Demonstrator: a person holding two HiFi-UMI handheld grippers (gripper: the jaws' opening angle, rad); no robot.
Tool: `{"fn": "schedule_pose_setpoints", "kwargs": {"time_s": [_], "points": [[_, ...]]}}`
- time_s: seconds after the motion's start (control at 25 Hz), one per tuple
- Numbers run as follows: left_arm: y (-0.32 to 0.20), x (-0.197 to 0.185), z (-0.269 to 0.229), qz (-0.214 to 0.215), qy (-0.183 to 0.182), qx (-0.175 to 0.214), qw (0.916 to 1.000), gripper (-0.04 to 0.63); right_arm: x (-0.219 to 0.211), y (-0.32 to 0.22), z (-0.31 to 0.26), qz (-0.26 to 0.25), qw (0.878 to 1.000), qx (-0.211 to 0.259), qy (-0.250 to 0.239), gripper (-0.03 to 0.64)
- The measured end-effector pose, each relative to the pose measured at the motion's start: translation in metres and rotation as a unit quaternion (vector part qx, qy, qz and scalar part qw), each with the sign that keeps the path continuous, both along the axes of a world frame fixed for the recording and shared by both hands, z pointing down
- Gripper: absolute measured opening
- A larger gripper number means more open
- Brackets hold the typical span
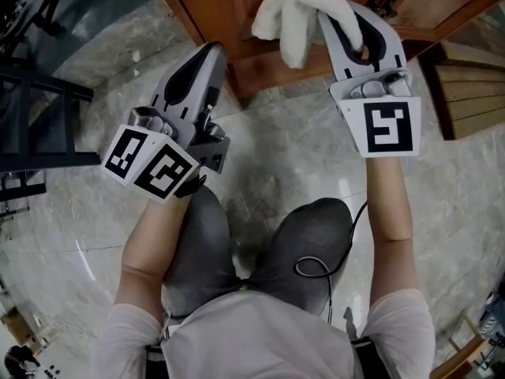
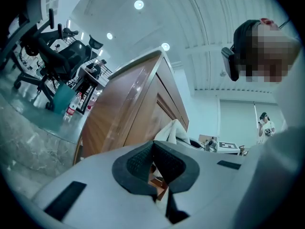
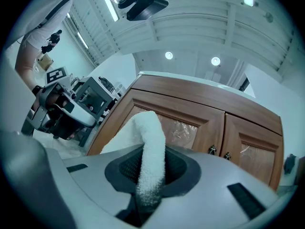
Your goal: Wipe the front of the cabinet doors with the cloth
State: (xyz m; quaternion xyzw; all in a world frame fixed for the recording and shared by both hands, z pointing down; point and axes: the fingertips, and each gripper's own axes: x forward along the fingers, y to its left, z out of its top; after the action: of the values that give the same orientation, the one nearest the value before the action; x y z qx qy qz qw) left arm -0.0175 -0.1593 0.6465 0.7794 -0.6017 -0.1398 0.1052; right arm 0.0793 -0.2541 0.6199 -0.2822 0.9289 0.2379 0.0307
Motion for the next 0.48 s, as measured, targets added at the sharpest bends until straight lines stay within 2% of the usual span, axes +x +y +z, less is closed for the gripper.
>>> {"fn": "schedule_pose_setpoints", "kwargs": {"time_s": [0.48], "points": [[-0.003,-0.001,0.005,0.001,0.0,0.001,1.0,0.017,0.043,-0.039,0.012,0.068,0.998,-0.012,0.011,0.081]]}}
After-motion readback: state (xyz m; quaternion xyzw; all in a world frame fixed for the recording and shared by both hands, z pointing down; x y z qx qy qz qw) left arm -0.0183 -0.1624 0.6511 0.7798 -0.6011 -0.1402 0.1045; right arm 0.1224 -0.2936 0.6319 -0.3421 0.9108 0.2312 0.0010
